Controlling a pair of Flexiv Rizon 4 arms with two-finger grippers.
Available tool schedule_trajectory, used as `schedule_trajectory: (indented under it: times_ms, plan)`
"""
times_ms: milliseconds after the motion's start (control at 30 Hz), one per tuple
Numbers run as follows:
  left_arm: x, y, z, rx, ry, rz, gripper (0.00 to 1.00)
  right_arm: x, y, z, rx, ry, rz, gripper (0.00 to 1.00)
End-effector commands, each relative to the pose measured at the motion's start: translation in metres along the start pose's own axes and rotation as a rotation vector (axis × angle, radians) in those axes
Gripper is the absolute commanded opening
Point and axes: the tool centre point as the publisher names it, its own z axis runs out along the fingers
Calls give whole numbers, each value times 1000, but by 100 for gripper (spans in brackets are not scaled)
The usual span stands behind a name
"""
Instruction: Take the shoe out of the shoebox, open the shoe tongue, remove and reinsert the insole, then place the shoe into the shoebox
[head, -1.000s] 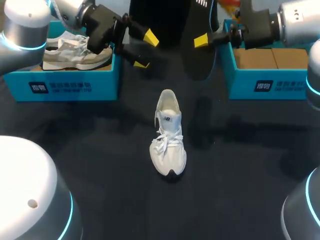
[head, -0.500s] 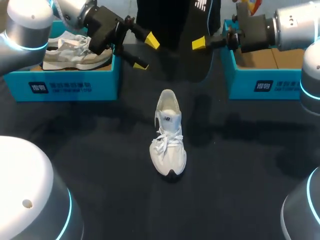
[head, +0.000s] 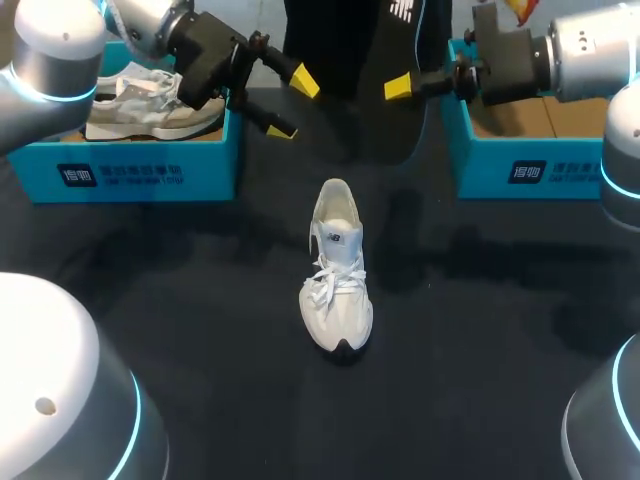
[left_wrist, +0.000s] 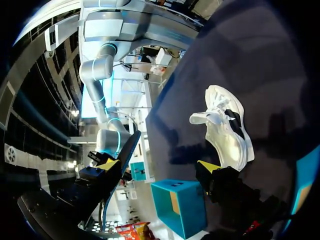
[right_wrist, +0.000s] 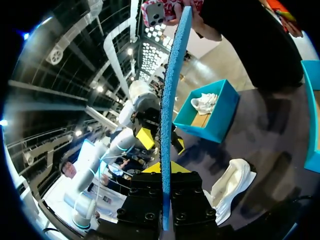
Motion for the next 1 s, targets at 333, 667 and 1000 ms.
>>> schedule_trajectory:
  times_ms: [333, 667, 1000]
  plan:
    - [0, 0, 0, 1, 3, 1, 100, -4, 1, 1, -13, 3, -19, 0]
    - [12, 5, -7, -10, 55, -11, 100, -41, 31, 12, -80, -51, -253, 0]
    - [32, 19, -17, -47, 68, -28, 100, -86, 48, 41, -109, -64, -356, 0]
